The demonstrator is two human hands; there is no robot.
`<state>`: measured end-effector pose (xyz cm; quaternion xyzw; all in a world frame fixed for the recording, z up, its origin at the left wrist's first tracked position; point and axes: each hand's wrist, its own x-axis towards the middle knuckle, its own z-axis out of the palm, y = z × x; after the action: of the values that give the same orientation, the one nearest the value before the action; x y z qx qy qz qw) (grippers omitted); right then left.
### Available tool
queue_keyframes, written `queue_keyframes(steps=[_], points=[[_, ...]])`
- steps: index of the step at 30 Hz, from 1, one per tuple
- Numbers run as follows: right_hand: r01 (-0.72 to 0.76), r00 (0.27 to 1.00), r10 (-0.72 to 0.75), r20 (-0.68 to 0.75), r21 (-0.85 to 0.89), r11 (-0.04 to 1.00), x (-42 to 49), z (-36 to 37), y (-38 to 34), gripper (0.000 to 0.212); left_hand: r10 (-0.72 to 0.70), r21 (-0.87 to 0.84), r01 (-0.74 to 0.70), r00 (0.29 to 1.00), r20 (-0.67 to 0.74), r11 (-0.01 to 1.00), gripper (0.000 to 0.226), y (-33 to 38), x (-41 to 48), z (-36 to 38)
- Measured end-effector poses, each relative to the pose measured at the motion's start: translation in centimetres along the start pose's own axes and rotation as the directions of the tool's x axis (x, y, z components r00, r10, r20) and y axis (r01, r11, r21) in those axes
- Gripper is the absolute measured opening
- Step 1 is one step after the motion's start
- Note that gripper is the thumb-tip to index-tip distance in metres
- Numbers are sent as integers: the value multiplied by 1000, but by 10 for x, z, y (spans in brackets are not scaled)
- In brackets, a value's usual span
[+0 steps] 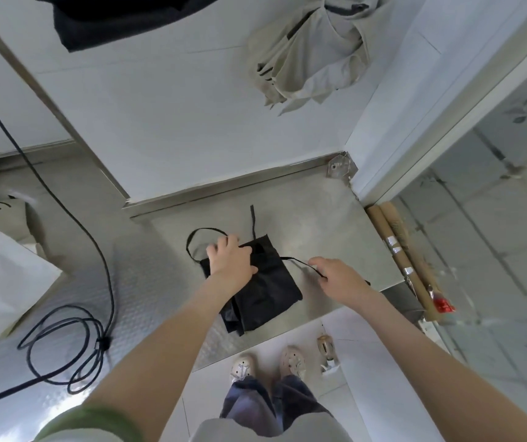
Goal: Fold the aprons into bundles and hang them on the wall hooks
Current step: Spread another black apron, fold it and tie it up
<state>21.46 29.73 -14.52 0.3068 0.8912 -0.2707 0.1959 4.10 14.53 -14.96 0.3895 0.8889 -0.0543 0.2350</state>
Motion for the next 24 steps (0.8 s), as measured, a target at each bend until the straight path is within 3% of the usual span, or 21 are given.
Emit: queue_keyframes(steps=[4,8,10,12,14,16,20,22,24], points=[[-30,999,33,22,-127,991,2,8,4,36,-91,-31,93,994,53,995,52,-15,5,0],[-35,998,39,39,-100,994,5,14,0,29,-155,-96,161,986,69,982,60,-18,5,5],[-16,999,19,42,-65,998,6,15,-1,28,-121,-183,147,982,146,972,51,-22,6,9],[4,1000,-3,24,-24,1000,4,14,-1,32,4,-378,76,978,207,923,37,-29,10,12],[15,1000,-15,11,-9,1000,3,14,0,38,117,-648,55,969,220,760,29,-37,8,9],[23,1000,-23,3,-16,1000,3,15,1,39,163,-853,138,954,250,503,27,-41,3,2],[61,998,-59,30,-66,996,-1,16,-1,39,71,-963,266,961,268,27,32,-50,-4,-14],[79,995,-77,57,-47,996,-3,16,-6,35,2,-959,271,962,272,-87,32,-54,-3,-19],[84,995,-83,57,-18,996,-3,15,-9,30,-40,-964,265,963,266,-20,29,-54,-6,-22]])
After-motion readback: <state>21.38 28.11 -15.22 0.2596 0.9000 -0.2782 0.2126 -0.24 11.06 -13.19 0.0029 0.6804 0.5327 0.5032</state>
